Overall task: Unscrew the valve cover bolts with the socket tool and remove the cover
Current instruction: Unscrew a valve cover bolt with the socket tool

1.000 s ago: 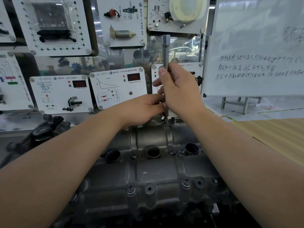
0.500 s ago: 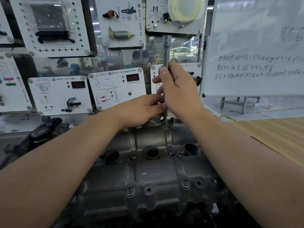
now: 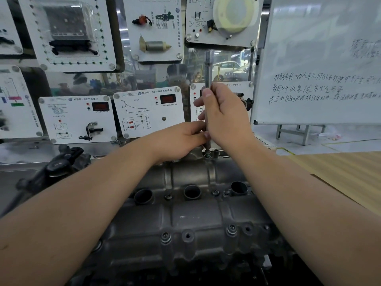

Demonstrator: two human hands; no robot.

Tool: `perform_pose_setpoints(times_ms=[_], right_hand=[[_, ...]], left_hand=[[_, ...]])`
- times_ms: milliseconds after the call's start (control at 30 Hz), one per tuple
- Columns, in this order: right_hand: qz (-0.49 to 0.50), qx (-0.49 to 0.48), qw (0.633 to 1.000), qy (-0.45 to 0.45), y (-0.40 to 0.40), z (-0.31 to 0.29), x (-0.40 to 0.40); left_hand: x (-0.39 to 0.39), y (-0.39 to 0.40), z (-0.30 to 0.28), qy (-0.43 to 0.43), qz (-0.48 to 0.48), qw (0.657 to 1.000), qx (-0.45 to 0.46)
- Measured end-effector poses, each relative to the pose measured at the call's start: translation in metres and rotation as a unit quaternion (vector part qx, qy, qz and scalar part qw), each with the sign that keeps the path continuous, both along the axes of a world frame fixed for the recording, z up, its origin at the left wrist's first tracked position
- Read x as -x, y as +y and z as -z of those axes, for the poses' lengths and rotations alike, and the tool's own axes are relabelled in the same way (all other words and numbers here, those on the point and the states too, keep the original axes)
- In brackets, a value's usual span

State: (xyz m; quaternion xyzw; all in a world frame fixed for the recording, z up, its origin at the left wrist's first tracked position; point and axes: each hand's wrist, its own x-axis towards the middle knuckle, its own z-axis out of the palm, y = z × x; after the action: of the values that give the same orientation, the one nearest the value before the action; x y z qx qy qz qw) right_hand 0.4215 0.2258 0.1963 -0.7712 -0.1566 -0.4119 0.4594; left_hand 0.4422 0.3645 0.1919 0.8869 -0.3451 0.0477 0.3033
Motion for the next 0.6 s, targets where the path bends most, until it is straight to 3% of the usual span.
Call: perform_pose_setpoints(times_ms=[433,600], right_hand=[[0.041,0.034,0.999,0.006,-0.004,0.0005,0.0023],[0.007,0.009,1.0,0.0,-0.0027,0.0015,0.0031]], left_hand=[[-0.0026,-0.0005,0.003,-0.013,0.004,1.0,0.011],[-0.0025,0.002,0.002,-0.008,0.011,1.0,0.019]])
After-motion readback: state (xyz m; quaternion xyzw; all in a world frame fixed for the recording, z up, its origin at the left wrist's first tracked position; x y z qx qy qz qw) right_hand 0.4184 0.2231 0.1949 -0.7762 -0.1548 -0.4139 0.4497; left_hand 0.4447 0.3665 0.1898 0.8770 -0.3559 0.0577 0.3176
